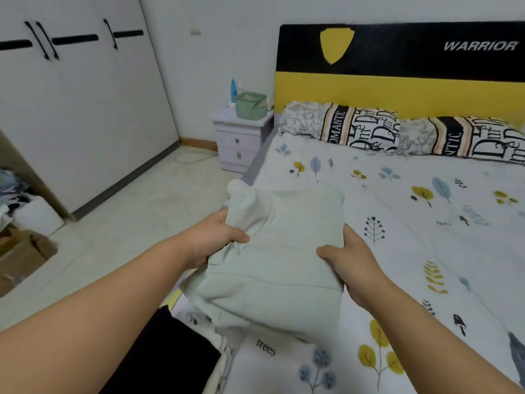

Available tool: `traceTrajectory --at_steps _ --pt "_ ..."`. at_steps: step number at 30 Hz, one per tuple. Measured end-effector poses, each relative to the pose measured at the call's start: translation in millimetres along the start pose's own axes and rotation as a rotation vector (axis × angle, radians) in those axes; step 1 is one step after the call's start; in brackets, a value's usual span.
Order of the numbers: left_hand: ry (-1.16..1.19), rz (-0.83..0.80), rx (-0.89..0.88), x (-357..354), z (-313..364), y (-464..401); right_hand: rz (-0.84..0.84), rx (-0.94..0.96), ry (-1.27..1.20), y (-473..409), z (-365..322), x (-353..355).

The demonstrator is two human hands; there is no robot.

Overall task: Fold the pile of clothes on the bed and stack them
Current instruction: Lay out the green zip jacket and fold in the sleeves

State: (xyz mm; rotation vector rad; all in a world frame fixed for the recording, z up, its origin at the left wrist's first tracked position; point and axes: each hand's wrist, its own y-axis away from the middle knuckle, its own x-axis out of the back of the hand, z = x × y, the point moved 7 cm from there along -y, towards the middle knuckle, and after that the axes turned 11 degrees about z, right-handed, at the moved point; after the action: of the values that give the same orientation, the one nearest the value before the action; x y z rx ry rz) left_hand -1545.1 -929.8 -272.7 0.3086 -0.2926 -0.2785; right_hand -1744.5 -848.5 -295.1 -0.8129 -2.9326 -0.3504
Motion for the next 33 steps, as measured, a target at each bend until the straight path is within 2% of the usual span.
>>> traceTrajectory --at_steps 10,16,18,21,22,24,26,28,29,31,33 --pt "0.019 0.021 0.005 47 -33 -112 0.015 0.008 0.003 -93 21 -85" --pt "0.058 0.06 0.059 50 -86 -178 0.03 -0.089 -0.012 -143 81 -113" --pt "0.001 0.07 0.096 46 -119 -193 0.061 -0.119 0.022 -150 110 -116" --pt "-0.226 0.188 0.061 44 -149 -208 0.126 -0.096 0.32 -154 144 -118" --pt "-0.355 0.259 0.054 47 -150 -211 0.17 -0.098 0.446 -154 149 -118" --pt "-0.761 0.439 0.041 58 -137 -210 0.282 -0.03 0.645 -152 142 -119" --pt "-1.092 0.538 -0.202 50 -105 -207 0.327 0.189 0.757 -144 122 -136" --pt "-1.213 0.431 -0.502 22 -91 -208 0.316 0.481 0.865 -133 108 -165" --pt "-1.245 0.322 -0.557 8 -99 -211 0.258 0.557 0.939 -131 111 -181" --pt "-1.309 0.128 -0.49 -6 -133 -221 0.006 0.438 1.063 -135 140 -202" --pt "-1.26 0.041 -0.366 -3 -163 -232 -0.148 0.297 1.11 -140 166 -207"
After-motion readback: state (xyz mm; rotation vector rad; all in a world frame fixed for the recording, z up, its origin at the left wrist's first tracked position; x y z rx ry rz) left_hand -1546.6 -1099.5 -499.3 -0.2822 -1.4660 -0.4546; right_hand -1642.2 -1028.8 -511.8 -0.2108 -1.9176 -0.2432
